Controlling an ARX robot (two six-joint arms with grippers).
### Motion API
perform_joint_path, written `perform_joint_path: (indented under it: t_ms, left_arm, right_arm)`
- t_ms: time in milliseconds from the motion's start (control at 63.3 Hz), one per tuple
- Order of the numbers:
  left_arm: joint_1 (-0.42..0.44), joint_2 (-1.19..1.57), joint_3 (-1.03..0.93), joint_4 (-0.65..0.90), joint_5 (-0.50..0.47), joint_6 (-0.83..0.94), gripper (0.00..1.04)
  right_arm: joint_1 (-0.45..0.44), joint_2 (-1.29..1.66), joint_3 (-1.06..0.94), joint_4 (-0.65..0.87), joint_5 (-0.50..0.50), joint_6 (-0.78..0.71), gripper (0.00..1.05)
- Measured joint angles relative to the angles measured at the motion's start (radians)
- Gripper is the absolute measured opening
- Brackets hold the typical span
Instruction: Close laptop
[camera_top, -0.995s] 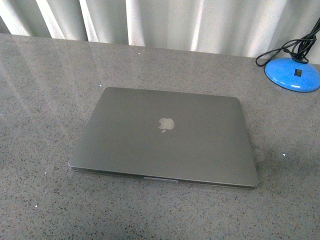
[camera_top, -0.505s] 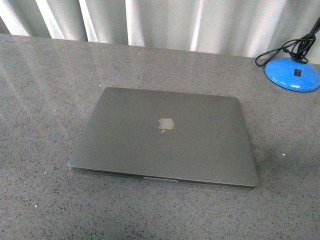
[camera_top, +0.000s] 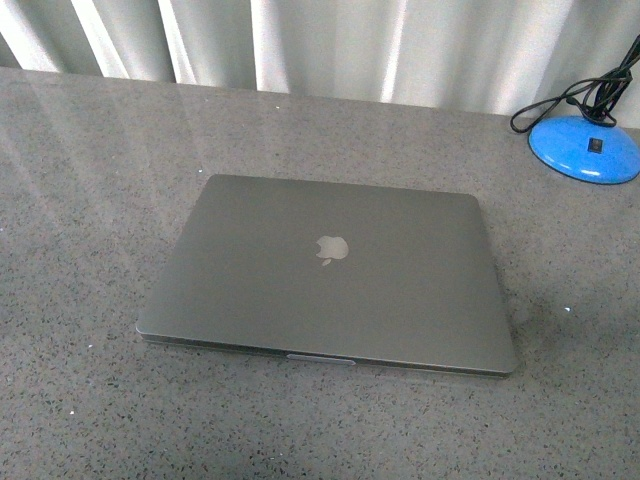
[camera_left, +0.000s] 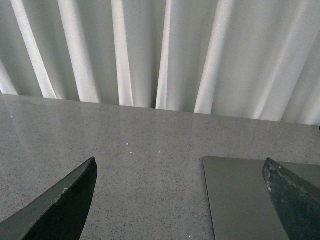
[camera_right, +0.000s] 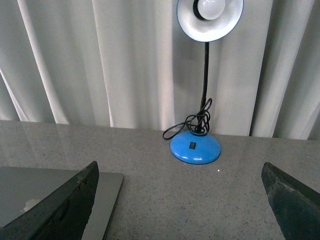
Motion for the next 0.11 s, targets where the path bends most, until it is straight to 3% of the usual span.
perform_joint_path:
  t_ms: [111]
  left_arm:
    - [0.000, 0.000, 0.000, 0.000, 0.000, 0.000, 0.98]
  right_arm:
    - [0.000, 0.000, 0.000, 0.000, 0.000, 0.000, 0.95]
